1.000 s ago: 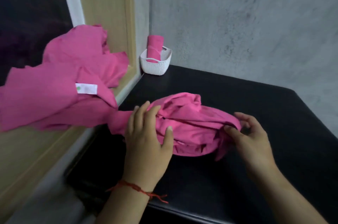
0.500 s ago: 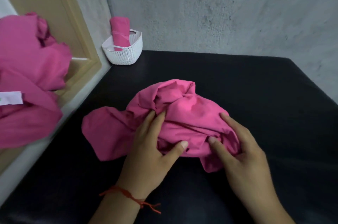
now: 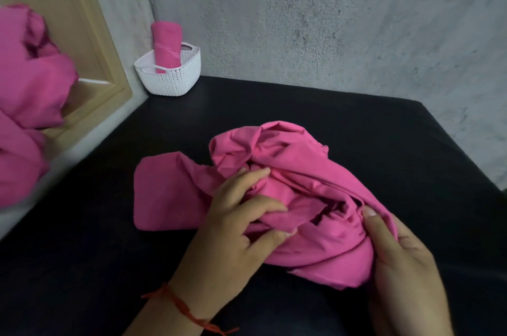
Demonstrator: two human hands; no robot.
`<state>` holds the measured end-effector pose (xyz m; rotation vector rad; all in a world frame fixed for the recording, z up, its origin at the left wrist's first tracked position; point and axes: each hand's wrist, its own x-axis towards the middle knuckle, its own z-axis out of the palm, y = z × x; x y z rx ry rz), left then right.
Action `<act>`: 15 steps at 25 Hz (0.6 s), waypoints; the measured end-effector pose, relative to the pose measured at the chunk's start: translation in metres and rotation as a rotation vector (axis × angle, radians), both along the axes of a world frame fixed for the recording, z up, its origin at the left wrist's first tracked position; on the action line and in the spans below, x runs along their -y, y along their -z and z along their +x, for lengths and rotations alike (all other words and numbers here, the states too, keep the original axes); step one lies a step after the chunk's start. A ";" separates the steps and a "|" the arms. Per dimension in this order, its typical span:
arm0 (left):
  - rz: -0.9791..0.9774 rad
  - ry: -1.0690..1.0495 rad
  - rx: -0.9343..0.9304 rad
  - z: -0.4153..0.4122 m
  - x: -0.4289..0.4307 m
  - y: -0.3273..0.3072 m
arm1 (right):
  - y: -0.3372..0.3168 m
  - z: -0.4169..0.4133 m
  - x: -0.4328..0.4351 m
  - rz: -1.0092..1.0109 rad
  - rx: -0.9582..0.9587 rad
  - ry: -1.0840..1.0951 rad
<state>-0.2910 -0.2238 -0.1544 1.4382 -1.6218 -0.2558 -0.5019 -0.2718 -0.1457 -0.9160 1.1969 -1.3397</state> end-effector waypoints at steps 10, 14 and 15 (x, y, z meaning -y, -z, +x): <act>0.052 -0.312 -0.716 0.035 0.002 -0.016 | 0.014 -0.058 0.032 0.065 -0.007 0.432; 0.018 -0.468 -0.848 0.059 0.001 -0.017 | 0.005 -0.065 0.034 -0.022 -0.144 0.452; 0.029 -0.408 -0.858 0.055 0.000 -0.017 | 0.002 -0.060 0.031 -0.074 -0.213 0.367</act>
